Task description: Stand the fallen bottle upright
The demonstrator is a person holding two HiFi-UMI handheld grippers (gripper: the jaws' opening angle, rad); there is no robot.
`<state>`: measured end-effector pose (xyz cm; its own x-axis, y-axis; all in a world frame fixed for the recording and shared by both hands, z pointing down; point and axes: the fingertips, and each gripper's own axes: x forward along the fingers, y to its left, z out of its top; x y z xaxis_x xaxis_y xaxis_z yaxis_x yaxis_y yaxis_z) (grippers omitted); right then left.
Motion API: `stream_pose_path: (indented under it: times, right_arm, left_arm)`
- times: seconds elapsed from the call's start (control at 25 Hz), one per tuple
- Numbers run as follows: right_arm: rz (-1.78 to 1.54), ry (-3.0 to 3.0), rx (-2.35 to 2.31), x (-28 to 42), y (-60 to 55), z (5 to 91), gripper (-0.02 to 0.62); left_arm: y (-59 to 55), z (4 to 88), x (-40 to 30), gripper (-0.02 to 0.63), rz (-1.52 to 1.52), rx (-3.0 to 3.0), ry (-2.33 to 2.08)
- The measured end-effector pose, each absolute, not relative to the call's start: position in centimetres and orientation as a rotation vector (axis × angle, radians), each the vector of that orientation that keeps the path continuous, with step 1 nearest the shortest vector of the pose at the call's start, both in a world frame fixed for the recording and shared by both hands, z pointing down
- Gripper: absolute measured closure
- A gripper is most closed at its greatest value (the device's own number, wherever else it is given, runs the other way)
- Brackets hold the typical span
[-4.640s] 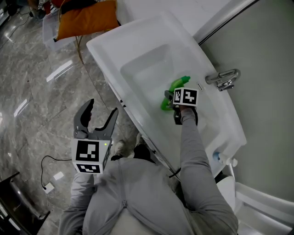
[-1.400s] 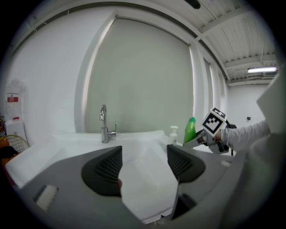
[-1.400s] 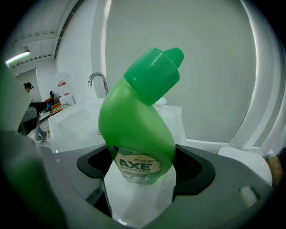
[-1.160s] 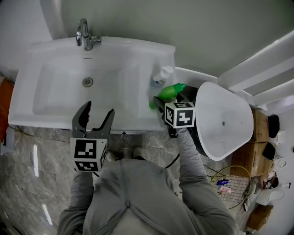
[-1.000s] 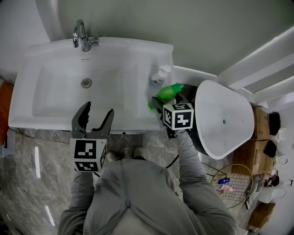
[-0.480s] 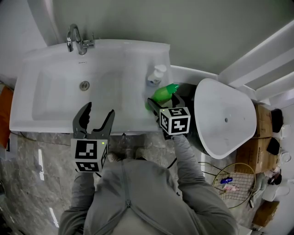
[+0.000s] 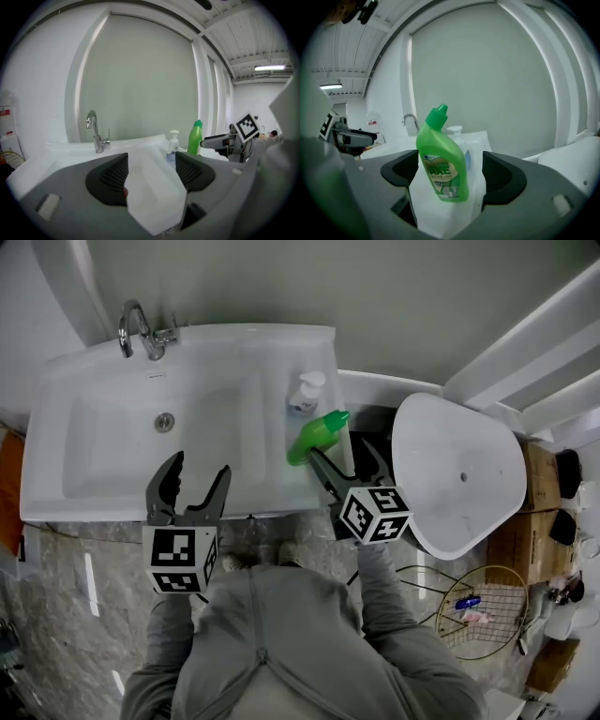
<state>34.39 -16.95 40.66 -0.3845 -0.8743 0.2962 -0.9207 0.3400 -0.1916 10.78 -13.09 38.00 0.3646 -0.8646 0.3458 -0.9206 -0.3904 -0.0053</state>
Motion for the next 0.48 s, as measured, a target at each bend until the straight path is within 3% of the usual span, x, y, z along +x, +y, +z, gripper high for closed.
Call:
stream_pose_path:
  times: [0.48]
  right_arm:
    - [0.438, -2.595, 1.861, 39.2, -12.9, 35.0, 0.169]
  left_arm:
    - [-13.9, 37.4, 15.6, 0.252, 0.450, 2.540, -1.504]
